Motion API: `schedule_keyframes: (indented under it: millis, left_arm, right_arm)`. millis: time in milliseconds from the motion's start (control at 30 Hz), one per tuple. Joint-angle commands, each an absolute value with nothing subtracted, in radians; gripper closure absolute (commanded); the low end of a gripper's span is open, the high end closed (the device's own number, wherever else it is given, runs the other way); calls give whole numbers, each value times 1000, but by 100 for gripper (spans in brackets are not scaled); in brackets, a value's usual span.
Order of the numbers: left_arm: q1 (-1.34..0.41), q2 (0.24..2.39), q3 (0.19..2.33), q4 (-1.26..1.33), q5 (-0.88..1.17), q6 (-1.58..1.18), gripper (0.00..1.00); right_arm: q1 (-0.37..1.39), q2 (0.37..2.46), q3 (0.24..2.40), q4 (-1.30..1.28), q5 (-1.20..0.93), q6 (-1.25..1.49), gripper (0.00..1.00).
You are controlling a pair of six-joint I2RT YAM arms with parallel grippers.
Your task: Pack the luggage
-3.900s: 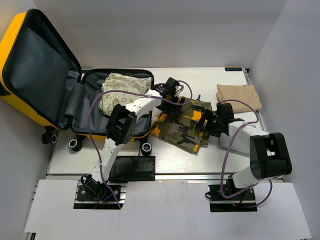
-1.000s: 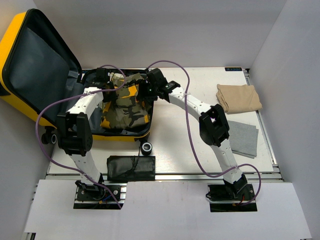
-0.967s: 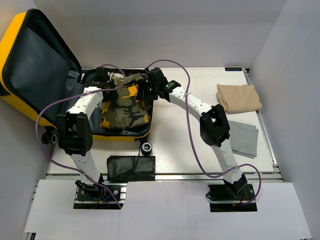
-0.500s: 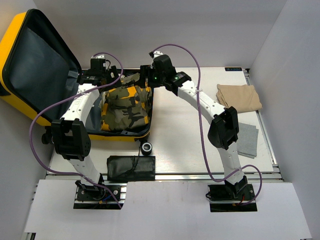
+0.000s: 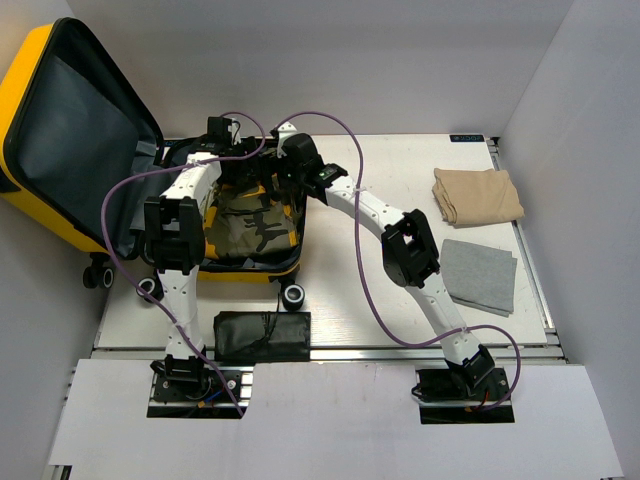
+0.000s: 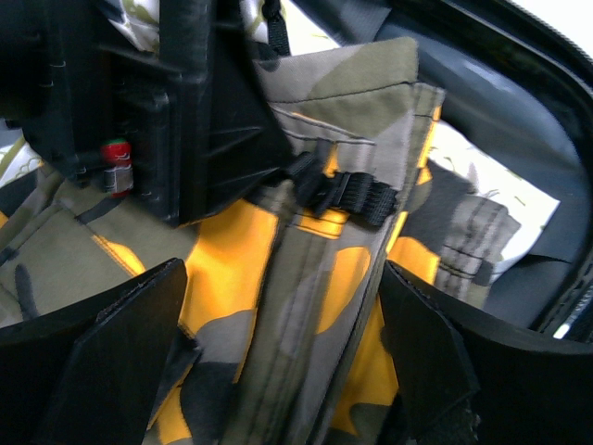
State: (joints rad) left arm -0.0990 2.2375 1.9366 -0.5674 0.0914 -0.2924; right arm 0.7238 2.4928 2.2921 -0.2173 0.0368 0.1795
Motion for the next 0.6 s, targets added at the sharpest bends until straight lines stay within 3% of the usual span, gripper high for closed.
schedule_keyframes:
  millis: [0,233,567]
  left_arm:
    - [-103,2265,1997,-626,198,-298,2]
    - [-103,2195,2005,-609,201,-279,2]
    - [-114,2013,2115,-656,229,-242,2]
  right_arm:
    - [712,2539,2315,-248,60,163,11]
    - [710,2432,2310,-246,48,130,11]
    - [619,2062,2159,-234,43,116,11]
